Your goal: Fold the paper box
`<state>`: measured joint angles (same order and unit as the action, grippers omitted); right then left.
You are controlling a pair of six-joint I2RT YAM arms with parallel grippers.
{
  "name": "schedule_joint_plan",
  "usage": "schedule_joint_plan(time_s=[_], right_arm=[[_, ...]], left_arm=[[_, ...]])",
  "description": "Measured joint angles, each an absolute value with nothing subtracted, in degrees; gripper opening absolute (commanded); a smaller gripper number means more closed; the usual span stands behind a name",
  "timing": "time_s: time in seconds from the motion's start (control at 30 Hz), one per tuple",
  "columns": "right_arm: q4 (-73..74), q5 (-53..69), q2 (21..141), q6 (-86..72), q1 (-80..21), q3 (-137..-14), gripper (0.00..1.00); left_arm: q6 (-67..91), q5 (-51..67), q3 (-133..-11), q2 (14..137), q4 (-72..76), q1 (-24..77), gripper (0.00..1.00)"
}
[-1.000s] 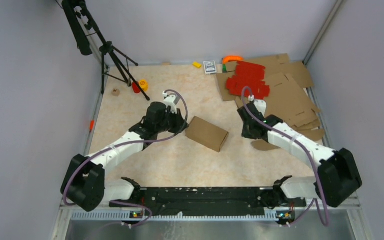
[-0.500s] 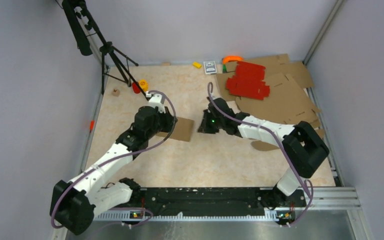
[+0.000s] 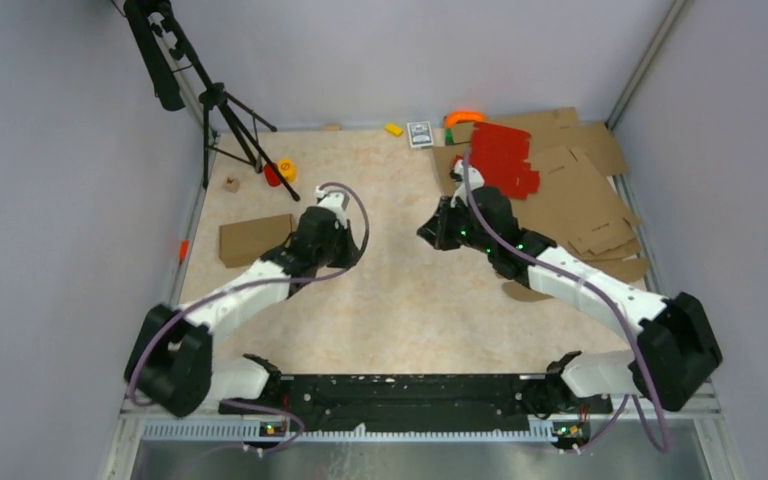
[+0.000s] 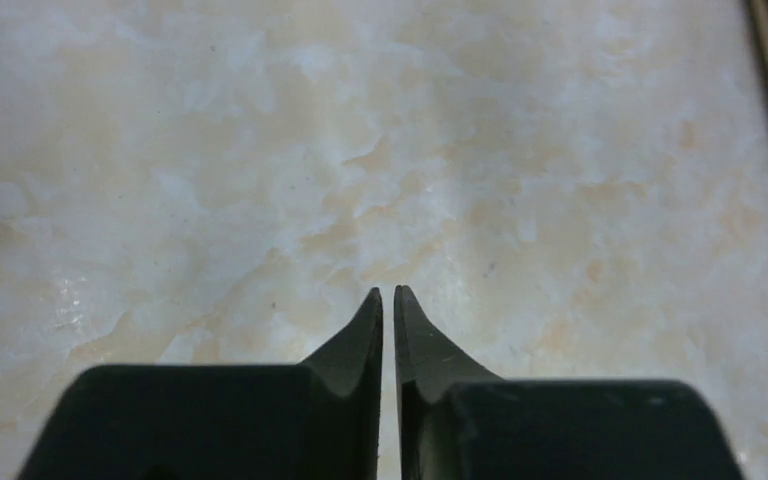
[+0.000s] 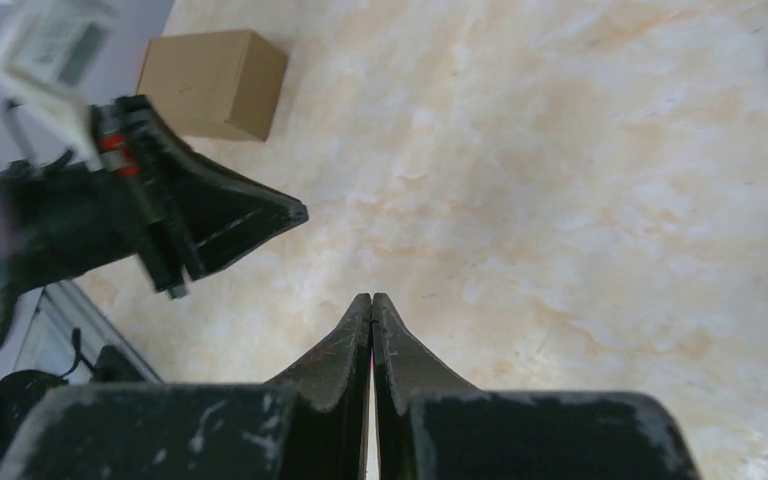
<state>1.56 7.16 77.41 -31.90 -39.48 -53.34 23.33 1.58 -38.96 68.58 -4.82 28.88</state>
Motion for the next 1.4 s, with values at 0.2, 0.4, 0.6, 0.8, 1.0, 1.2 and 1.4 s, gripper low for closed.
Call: schedule_joint_plan(time_s=[0.2,0.4,0.6,0.8,1.0,1.2,1.4], right_arm=[[3.55,-0.12,68.12,-29.52,-38.83,-49.36,0.0],[7.2,-5.28,66.41,-27.2,-38.81,-48.6,0.0],[10.68,-11.88,63.44,-25.52,-38.0,-46.46,0.0],[11.16,-10.52,63.4,-27.57,-22.44,-46.48,0.59],[-5.3,-17.82,62.63,-22.68,-17.39,-38.02,0.87],[-19.84,-18.0,61.76,-14.04,-10.55,-27.62,0.78],[-32.82,-7.92,64.99,-10.0,2.46,-22.5,0.83]], left_arm=[[27.79,-6.87,-52.36,89.25,-10.48,26.98,0.0],[33.45,-16.49,-57.84,96.64,-14.57,18.26,0.0],[36.36,-14.44,-54.52,97.08,-12.73,2.07,0.07],[34.72,-7.53,-44.93,85.67,-8.14,-2.55,0.68],[29.17,-5.37,-42.3,71.09,-0.78,-0.71,0.99],[20.38,-7.75,-33.69,64.47,14.9,-0.78,0.99],[14.37,-9.89,-24.16,70.11,24.45,-2.59,0.99]])
